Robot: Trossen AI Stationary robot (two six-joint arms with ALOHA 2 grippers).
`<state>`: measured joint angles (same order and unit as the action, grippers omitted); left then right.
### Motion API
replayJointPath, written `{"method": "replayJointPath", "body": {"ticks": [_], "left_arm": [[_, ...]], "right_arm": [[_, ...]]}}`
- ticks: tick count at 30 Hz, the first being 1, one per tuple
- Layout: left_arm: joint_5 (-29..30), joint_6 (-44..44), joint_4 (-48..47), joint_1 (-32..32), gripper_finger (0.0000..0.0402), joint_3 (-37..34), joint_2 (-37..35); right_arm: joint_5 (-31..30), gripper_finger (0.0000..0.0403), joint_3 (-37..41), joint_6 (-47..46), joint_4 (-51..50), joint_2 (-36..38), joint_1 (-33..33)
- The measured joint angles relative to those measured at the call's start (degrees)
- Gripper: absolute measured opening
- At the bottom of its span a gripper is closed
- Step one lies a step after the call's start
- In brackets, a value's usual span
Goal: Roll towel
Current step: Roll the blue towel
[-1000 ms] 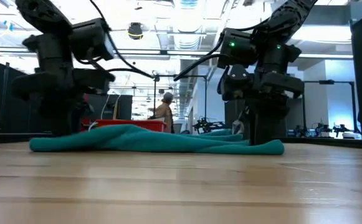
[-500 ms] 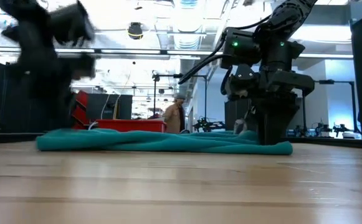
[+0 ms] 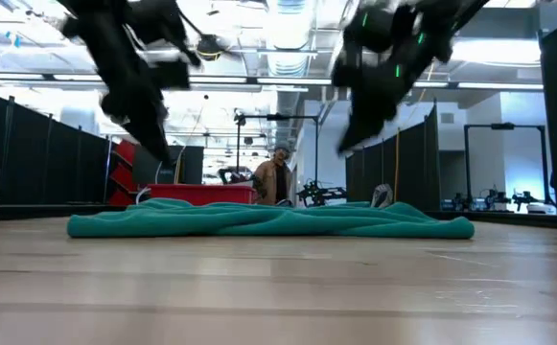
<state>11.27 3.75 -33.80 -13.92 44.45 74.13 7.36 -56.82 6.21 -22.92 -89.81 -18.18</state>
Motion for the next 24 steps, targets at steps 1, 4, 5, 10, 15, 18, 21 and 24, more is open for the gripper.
{"method": "replayJointPath", "body": {"ticks": [1,4,5,10,15,18,21,24], "left_arm": [[-0.2,1.2,-0.6,-1.0,0.0116,0.2,1.7],[-2.0,4.3,-0.3,-3.0,0.0116,1.0,5.7],[-2.6,5.2,0.0,-3.4,0.0116,1.3,6.7],[-5.5,9.3,2.4,-5.3,0.0116,2.5,11.3],[-6.9,10.0,4.0,-6.3,0.0092,2.5,13.5],[-7.3,9.9,4.1,-6.9,0.0031,2.5,13.6],[-7.1,8.8,4.0,-7.5,0.0010,2.6,12.8],[-6.7,8.2,4.2,-8.8,0.0010,4.2,10.2]], "right_arm": [[0.0,0.0122,-0.6,1.1,0.1,-1.0,-1.1],[0.2,0.0122,-2.3,3.6,-0.6,-3.7,-3.1],[0.3,0.0122,-2.6,4.1,-0.8,-4.4,-3.4],[1.0,0.0122,-4.4,6.2,-1.2,-7.1,-4.9],[1.5,0.0122,-4.3,6.3,-1.7,-7.0,-4.5],[1.7,0.0122,-4.3,6.3,-1.7,-6.9,-4.5],[1.6,0.0122,-4.3,6.0,-2.2,-6.9,-4.2],[1.6,0.0122,-4.3,5.9,-2.3,-6.9,-4.0]]}}
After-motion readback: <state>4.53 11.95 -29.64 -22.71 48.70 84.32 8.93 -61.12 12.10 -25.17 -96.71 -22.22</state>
